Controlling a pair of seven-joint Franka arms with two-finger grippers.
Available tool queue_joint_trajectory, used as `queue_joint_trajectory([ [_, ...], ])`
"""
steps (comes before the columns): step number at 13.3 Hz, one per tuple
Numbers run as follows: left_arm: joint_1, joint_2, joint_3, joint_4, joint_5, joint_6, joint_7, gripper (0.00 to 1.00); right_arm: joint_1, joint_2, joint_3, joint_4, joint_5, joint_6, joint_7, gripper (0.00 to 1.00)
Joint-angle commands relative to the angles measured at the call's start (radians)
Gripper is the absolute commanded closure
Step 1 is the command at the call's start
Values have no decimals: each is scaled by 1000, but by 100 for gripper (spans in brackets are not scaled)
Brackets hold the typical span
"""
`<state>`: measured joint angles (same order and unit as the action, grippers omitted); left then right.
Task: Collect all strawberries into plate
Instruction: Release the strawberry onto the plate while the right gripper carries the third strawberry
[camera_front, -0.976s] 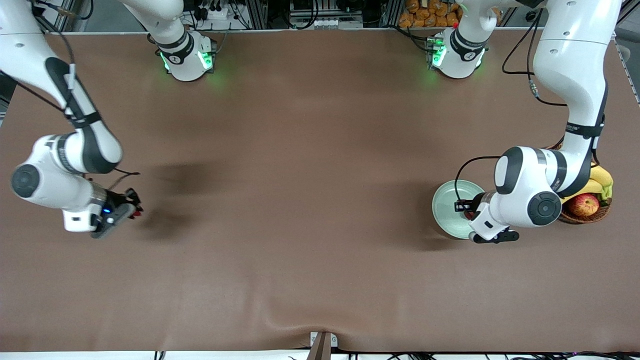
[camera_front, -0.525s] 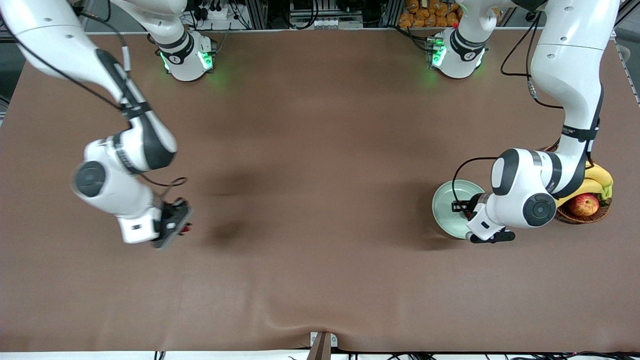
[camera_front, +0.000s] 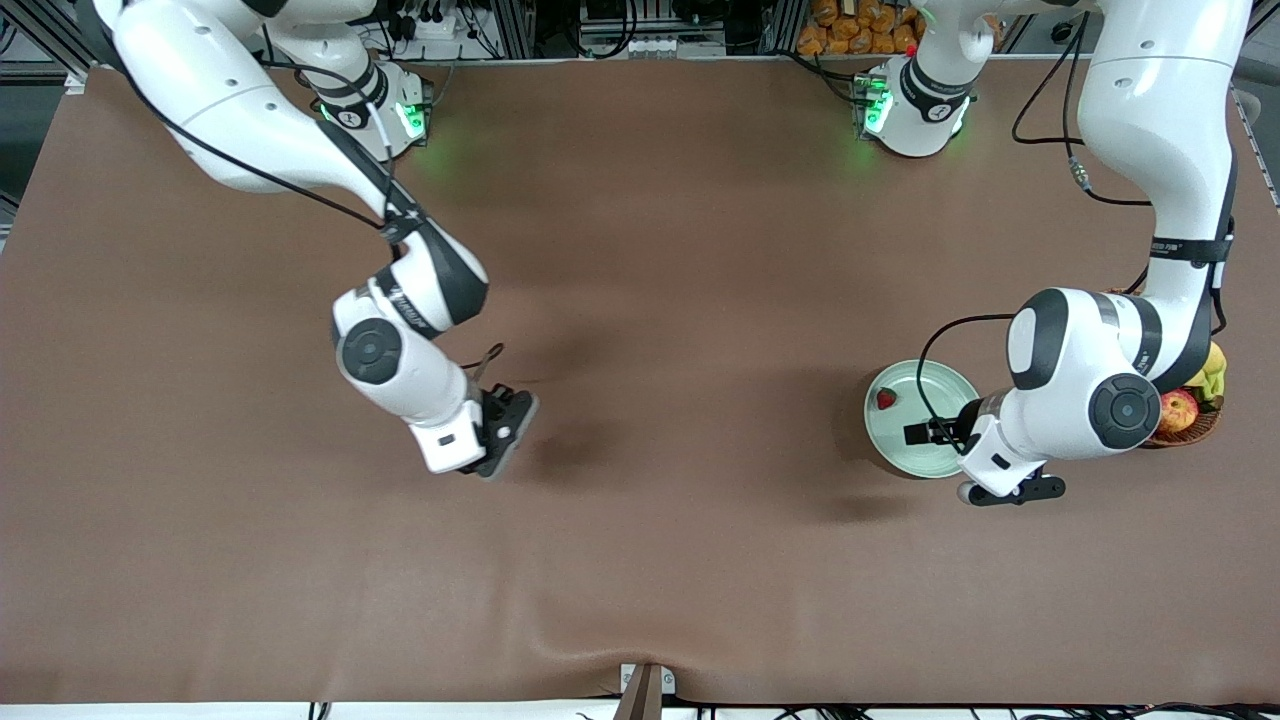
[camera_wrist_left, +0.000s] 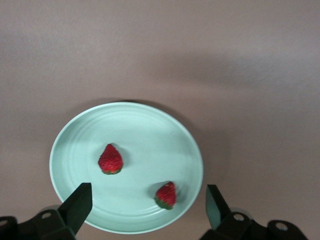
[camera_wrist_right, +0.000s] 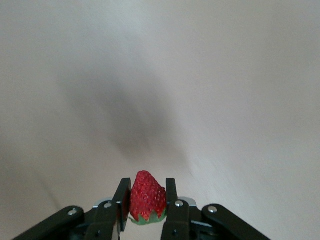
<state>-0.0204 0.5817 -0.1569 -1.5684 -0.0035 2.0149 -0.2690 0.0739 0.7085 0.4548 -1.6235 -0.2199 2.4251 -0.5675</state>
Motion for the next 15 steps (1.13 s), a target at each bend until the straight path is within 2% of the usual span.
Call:
queue_joint_trajectory([
  [1,-50,1,4,31,-20,-21,-105,0,113,40,-11,57,-7,25,55,100],
  [5,-108,15,4,47,-20,-19,-251,0,224,118,-31,146,-12,32,60,100],
  [9,-153,35,4,59,-21,-2,-340,0,283,137,-45,208,-13,32,63,100],
  [12,-187,53,5,59,-32,45,-392,0,355,146,-112,211,-13,43,69,100],
  [15,-193,55,5,59,-32,54,-395,0,398,173,-142,221,-13,103,69,100],
])
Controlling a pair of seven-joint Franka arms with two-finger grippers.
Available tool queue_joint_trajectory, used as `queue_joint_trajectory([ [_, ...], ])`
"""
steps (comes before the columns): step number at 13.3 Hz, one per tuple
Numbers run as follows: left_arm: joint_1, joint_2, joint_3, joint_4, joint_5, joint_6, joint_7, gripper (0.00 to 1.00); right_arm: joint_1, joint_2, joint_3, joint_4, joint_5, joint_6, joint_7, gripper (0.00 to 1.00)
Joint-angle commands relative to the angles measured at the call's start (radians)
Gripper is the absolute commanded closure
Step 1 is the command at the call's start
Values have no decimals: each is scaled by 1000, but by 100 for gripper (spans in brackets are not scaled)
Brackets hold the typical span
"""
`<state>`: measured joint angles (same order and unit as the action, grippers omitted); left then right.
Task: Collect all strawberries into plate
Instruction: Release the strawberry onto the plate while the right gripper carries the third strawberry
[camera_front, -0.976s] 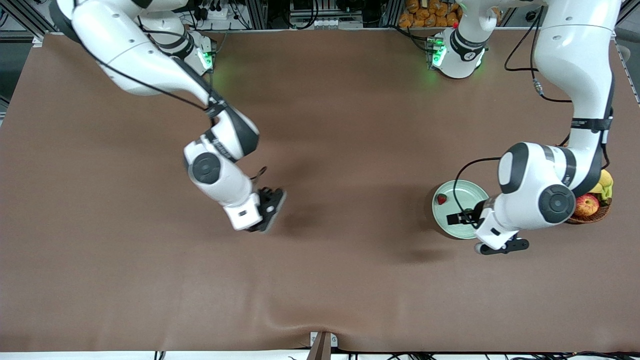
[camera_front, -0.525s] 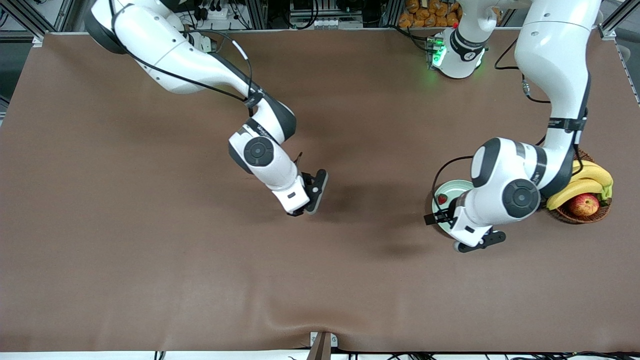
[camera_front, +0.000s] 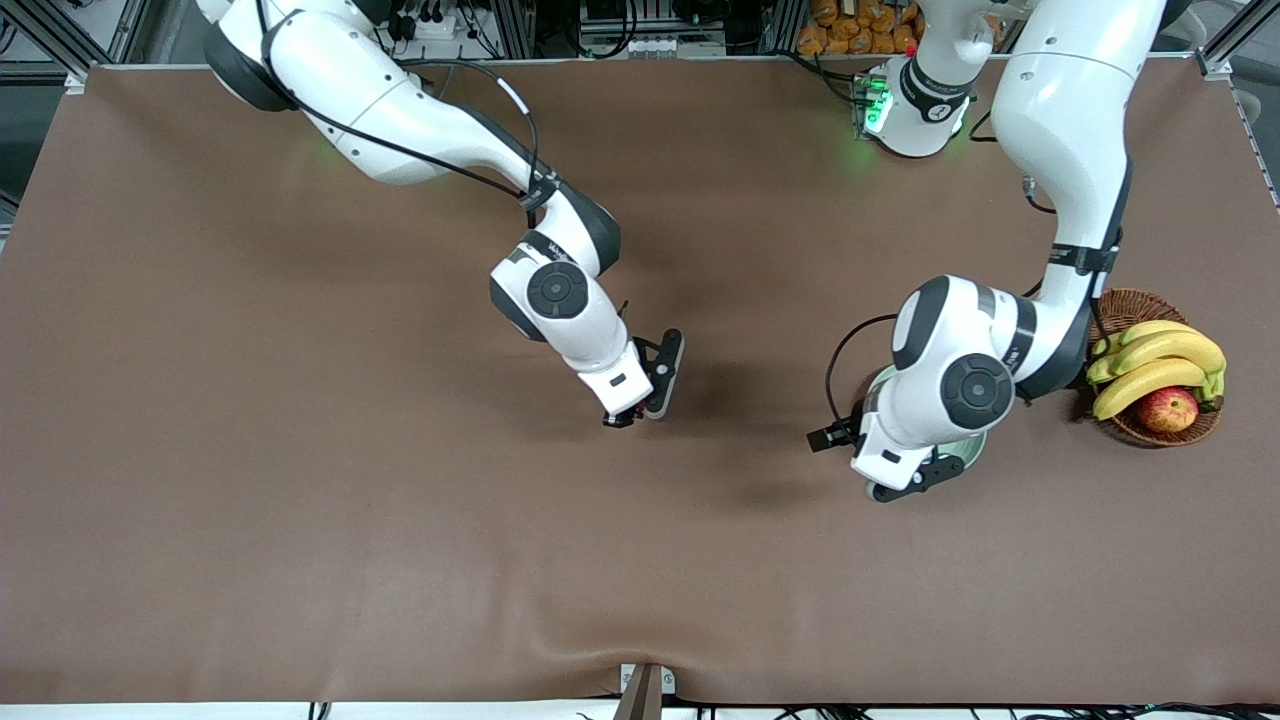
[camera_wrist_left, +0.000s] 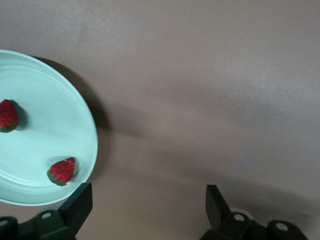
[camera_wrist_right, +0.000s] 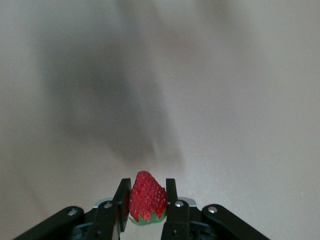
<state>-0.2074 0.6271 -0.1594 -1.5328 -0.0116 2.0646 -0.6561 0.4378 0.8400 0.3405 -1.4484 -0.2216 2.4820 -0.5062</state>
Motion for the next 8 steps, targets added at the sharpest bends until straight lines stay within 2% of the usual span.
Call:
queue_joint_trajectory([
  [1,-7,14,8,23,-25,5,-8,0,54,69,-37,68,-12,69,6,100],
  [5,-23,25,8,22,-27,32,-11,0,131,108,-93,100,-12,98,8,100],
  [6,-30,31,8,22,-25,44,-28,0,147,110,-103,102,-10,98,9,67],
  [7,-38,36,8,22,-22,51,-54,0,150,110,-107,102,-9,98,17,1],
  [8,-47,39,8,22,-24,52,-65,0,147,105,-107,102,-10,98,17,0],
])
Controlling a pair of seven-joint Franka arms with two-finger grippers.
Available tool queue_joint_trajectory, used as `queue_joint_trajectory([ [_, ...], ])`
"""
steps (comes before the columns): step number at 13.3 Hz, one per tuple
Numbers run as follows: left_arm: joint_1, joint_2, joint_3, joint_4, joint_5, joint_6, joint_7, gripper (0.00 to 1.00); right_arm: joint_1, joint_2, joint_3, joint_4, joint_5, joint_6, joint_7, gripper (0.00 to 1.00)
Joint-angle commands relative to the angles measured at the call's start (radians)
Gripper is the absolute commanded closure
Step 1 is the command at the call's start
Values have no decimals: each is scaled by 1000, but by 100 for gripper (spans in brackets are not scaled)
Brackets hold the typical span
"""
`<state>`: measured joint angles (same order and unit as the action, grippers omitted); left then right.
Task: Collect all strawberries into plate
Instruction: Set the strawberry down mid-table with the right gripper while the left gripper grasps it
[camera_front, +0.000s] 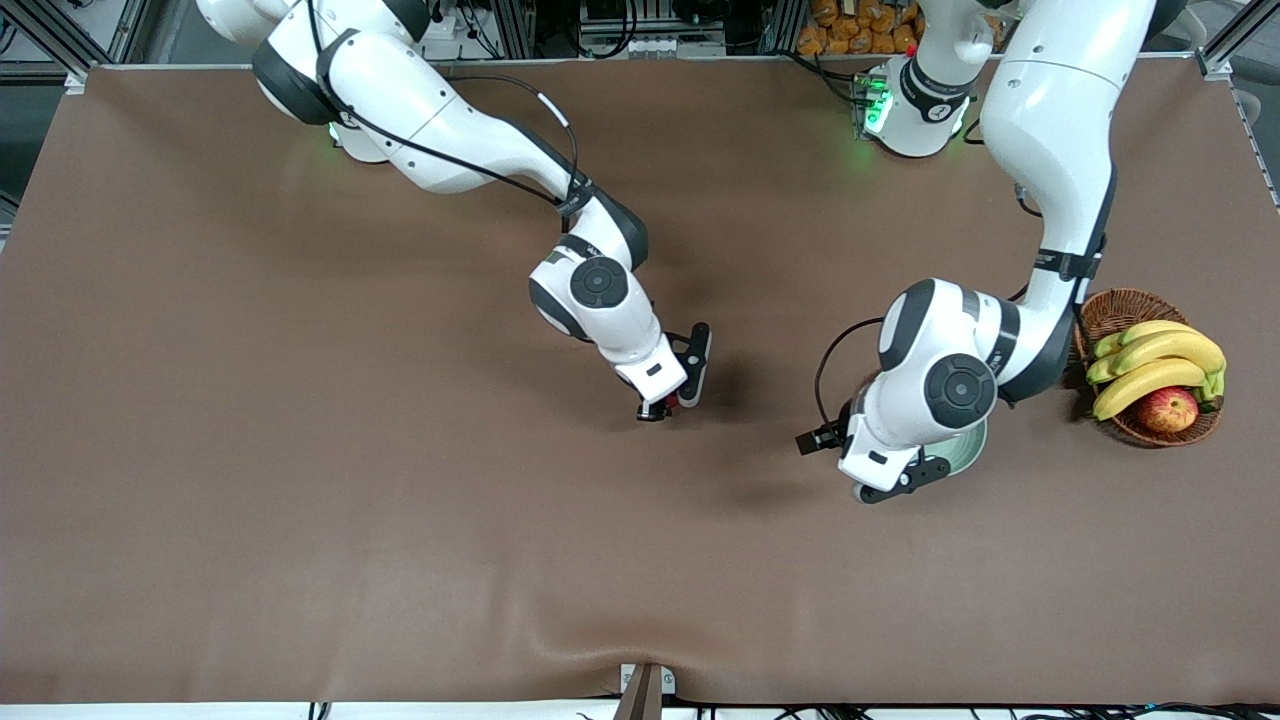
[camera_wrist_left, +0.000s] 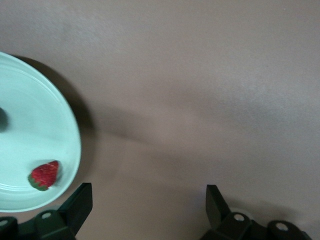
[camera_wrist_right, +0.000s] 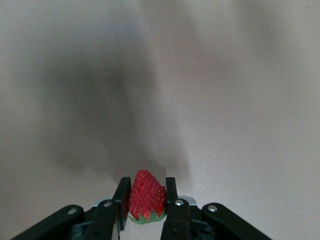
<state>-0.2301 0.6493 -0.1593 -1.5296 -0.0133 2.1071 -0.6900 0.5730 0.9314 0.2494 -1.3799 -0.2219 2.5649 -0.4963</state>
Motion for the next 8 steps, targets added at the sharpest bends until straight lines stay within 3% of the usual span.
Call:
queue_joint_trajectory([
  [1,-31,24,7,19,-22,10,-32,0,11,6,-16,33,-7,15,8,0],
  [8,-77,62,7,20,-24,62,-127,0,-83,-153,-35,18,9,-124,19,0],
])
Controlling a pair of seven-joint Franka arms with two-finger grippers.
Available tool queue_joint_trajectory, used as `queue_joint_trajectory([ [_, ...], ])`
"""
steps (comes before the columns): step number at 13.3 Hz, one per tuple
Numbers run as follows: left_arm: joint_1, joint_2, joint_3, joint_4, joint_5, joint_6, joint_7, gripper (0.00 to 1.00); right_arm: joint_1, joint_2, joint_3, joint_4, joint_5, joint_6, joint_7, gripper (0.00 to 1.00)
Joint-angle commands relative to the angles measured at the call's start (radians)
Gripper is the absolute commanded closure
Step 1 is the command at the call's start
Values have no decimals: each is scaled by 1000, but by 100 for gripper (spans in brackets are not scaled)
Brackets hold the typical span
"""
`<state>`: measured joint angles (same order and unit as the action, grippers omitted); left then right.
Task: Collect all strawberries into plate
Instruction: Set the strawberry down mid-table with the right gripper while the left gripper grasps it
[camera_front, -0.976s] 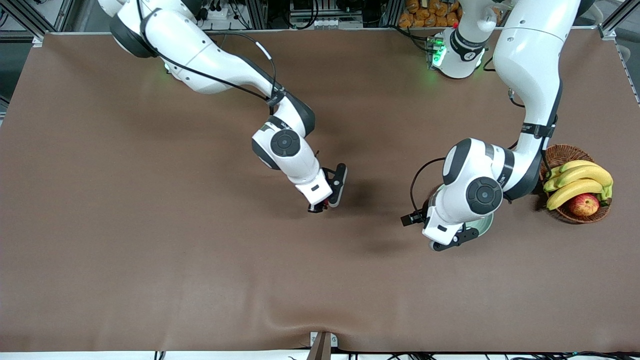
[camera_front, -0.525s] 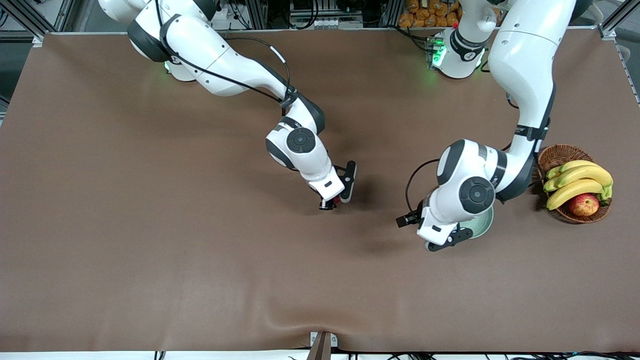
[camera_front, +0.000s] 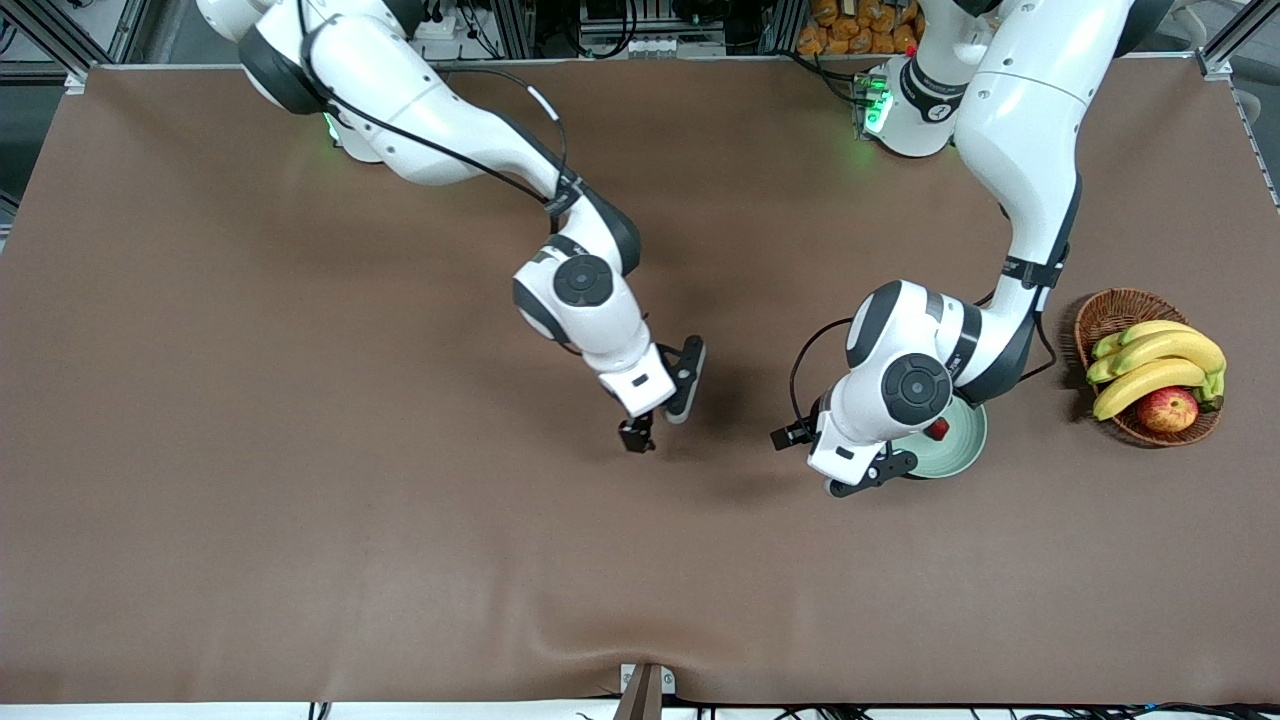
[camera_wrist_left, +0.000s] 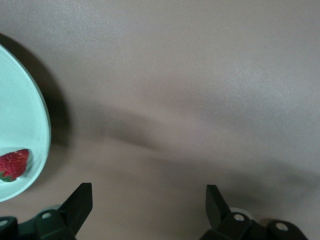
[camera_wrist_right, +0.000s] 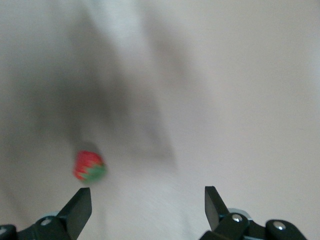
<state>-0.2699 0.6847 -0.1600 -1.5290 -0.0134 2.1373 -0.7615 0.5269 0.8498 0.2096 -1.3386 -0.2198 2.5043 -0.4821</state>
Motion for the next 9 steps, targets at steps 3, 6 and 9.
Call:
queue_joint_trajectory([
  [3,-86,67,8,27,-22,116,-149,0,-50,-194,-61,-46,8,-204,94,0],
  [6,-156,119,17,82,-19,139,-243,0,-108,-371,-88,-143,10,-342,174,0],
  [9,-189,150,19,128,-19,163,-269,1,-235,-518,-88,-236,28,-415,210,0],
])
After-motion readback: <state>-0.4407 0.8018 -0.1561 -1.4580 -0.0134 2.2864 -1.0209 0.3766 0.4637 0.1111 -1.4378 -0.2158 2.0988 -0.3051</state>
